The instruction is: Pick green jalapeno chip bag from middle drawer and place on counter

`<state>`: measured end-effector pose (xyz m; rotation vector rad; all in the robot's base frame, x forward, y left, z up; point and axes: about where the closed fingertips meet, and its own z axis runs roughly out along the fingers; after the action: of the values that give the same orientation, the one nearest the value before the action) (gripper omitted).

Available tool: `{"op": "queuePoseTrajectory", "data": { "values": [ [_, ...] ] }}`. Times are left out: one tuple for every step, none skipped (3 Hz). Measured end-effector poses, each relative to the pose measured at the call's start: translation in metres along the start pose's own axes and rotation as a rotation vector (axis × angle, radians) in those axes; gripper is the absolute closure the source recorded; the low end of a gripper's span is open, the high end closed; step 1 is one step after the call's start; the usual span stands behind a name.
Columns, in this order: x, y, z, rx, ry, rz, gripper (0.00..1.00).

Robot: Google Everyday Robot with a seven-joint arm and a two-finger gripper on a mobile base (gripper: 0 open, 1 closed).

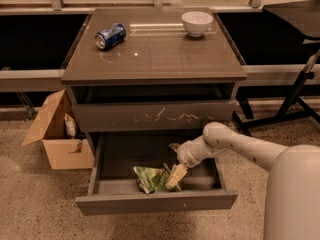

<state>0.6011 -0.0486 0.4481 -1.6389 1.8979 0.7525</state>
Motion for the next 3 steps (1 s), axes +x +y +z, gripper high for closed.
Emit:
{"op": "queuePoseTrajectory", "data": {
  "values": [
    [0.004, -0.009, 0.02, -0.004, -0.012, 0.026, 0.0],
    [0.008, -0.017, 0.038, -0.011, -0.022, 0.049, 0.0],
    [0.01, -0.021, 0.049, -0.017, -0.025, 0.061, 0.0]
  ]
}}
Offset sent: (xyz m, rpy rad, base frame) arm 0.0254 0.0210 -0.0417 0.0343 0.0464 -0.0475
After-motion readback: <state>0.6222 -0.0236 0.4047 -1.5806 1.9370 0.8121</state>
